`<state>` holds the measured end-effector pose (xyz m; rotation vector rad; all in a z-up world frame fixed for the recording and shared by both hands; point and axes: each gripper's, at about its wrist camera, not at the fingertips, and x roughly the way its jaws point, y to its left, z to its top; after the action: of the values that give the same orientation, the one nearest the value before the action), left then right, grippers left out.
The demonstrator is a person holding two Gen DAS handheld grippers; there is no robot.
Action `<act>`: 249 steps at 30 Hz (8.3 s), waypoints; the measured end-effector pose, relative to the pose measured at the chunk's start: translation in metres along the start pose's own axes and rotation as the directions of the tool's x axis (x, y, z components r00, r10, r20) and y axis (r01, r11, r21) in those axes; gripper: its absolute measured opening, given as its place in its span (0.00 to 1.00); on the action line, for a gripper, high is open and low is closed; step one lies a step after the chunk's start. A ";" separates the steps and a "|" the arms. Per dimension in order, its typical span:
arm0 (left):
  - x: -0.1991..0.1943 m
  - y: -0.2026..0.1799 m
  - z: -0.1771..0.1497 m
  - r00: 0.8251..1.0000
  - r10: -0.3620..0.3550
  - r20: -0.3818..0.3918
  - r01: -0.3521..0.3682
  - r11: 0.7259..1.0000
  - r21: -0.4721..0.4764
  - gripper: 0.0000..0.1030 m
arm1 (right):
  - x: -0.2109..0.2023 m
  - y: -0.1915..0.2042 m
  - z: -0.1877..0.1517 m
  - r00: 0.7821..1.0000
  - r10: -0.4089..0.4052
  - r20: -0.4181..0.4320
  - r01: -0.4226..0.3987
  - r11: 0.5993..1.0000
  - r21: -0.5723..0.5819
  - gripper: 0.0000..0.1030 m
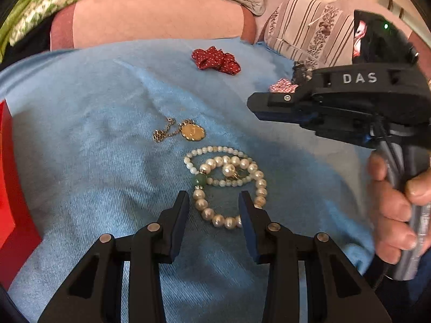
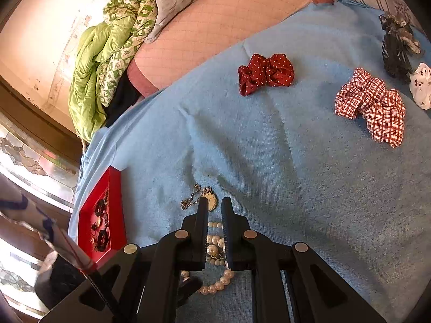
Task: Organize jewelry
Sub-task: 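Grasp the green-beaded pearl bracelet with the left tool while the right tool grasps the pearl drop, then carry the pearl bracelet and the pearl drop over to the tray, then lower both pieces into the tray and open both tools, then move the right tool to the gold 'J' medallion and grasp its chain, then lift the 'J' medallion with the right tool while the left tool grasps the white pearl necklace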
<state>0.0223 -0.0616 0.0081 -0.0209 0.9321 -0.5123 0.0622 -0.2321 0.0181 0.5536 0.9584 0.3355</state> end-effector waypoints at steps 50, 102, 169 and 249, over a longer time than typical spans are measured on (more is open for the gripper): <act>-0.121 0.076 0.019 0.939 0.058 0.339 -0.015 0.992 -0.128 0.09 | 0.051 0.086 -0.037 0.997 -0.078 -0.006 0.066 0.878 -0.474 0.12; -0.216 0.166 -0.040 0.874 0.266 0.407 -0.141 0.940 -0.312 0.09 | 0.053 0.217 -0.085 0.989 0.143 -0.037 -0.141 0.843 -0.519 0.12; -0.161 0.140 -0.027 0.941 0.221 0.258 -0.159 0.958 -0.238 0.10 | 0.050 0.116 -0.025 0.997 -0.076 -0.031 0.062 0.946 -0.319 0.18; -0.104 0.034 0.030 0.955 0.145 0.260 -0.127 0.988 -0.085 0.05 | -0.042 0.062 0.019 0.973 0.179 0.148 -0.135 0.954 -0.268 0.26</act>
<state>0.0091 0.0074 0.0979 -0.0838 0.6818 -0.3393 0.0540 -0.2086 0.0906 0.4145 0.6931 0.5384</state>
